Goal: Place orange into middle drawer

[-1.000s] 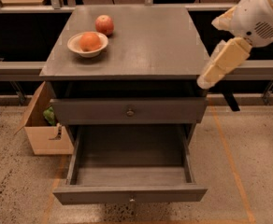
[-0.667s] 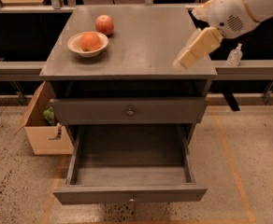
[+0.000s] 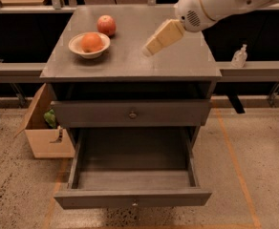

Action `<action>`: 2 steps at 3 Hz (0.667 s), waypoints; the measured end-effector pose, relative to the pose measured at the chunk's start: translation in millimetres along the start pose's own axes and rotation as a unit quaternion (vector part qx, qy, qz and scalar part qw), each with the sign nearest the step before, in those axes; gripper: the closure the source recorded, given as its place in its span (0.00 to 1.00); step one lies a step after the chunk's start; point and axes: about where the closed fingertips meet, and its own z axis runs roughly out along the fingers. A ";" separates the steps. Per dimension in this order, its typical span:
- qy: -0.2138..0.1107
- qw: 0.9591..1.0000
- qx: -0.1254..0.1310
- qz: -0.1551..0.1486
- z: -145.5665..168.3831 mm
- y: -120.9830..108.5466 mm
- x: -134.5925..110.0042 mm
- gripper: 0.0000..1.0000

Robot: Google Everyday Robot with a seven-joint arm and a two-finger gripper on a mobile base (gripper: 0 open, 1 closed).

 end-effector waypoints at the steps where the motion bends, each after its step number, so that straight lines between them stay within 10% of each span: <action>1: 0.004 1.000 -0.008 0.030 15.5 8.0 -11.8 0.00; 2: -0.005 1.000 0.017 0.023 22.5 -0.5 -4.9 0.00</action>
Offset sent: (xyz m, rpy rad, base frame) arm 0.0387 0.0041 -0.0098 0.0447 -0.1160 -0.1191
